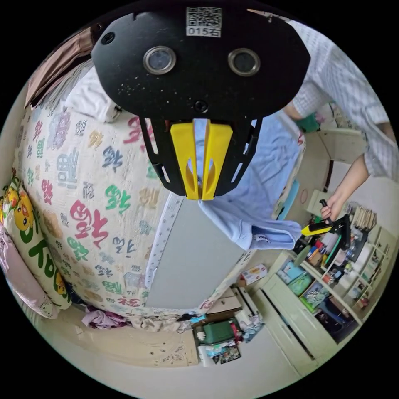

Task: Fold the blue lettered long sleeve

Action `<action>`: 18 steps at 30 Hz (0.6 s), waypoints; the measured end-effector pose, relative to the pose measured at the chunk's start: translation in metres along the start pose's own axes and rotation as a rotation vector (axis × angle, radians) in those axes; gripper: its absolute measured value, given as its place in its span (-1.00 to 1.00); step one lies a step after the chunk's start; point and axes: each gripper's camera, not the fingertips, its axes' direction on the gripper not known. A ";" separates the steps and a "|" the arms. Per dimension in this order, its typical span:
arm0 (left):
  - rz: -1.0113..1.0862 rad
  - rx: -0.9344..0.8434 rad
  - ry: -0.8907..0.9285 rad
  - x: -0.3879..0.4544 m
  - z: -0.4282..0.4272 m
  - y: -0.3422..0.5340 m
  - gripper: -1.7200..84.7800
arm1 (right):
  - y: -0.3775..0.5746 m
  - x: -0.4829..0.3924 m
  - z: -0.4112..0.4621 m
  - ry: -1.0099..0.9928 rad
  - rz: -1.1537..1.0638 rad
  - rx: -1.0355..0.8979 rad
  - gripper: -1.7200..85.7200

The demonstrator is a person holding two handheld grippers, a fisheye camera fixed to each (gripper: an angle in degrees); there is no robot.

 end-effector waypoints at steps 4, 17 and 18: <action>-0.125 -0.163 0.078 0.025 0.006 0.122 -0.97 | 0.152 -0.034 0.042 -0.133 0.041 -0.223 -0.96; -0.567 -0.356 0.029 0.016 0.037 0.280 -0.98 | 0.295 -0.077 0.179 -0.053 0.216 -0.486 -0.96; -0.559 -0.321 0.068 0.017 0.037 0.272 -0.97 | 0.293 -0.080 0.178 -0.080 0.214 -0.456 -0.96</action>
